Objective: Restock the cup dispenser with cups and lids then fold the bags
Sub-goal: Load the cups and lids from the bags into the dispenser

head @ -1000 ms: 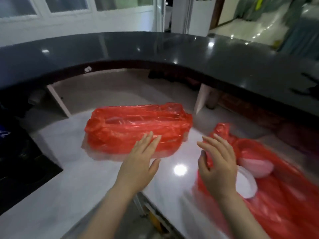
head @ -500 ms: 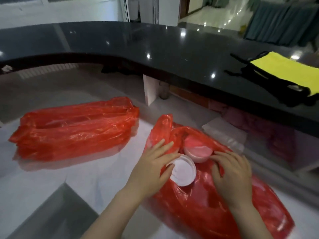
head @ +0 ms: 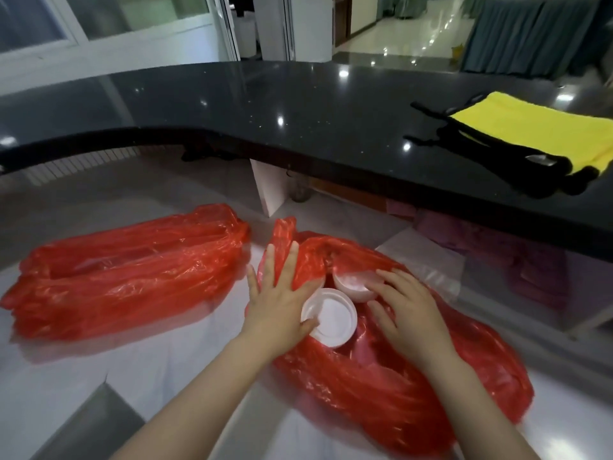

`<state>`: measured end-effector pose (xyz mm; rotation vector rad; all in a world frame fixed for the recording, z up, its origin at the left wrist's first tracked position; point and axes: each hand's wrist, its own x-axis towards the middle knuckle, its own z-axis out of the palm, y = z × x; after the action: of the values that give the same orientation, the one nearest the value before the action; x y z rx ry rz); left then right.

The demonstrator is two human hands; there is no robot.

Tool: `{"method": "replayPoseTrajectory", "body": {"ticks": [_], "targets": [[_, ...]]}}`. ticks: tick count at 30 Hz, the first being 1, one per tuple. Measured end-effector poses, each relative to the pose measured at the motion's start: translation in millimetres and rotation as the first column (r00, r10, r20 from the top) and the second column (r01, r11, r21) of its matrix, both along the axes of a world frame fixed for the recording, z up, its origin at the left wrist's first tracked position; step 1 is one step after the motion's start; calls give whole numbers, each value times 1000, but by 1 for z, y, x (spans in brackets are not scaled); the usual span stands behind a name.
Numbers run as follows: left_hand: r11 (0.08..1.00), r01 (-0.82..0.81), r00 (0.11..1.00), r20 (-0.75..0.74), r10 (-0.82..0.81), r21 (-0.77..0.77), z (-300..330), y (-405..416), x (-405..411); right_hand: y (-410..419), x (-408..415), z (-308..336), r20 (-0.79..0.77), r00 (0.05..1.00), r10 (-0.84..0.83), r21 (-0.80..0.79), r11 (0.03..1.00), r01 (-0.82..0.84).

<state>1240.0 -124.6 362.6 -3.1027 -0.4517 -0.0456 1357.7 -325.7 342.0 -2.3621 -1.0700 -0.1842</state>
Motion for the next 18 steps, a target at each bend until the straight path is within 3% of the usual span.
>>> {"method": "replayPoseTrajectory", "body": {"ticks": [5,12,15,18], "targets": [[969,-53,981,-194,5,-241,-7,17,19,24,16,-16,-177,984,-28,-251,968,-18],[939,-103,980,-197,39,-327,-20,27,32,45,29,-16,-238,966,-101,-189,980,56],[929,-123,978,-203,53,-349,-22,32,34,46,35,-14,-298,953,-47,-192,981,-12],[929,-132,970,-238,50,-345,-21,37,36,44,40,-12,-250,968,15,-255,964,-81]]}}
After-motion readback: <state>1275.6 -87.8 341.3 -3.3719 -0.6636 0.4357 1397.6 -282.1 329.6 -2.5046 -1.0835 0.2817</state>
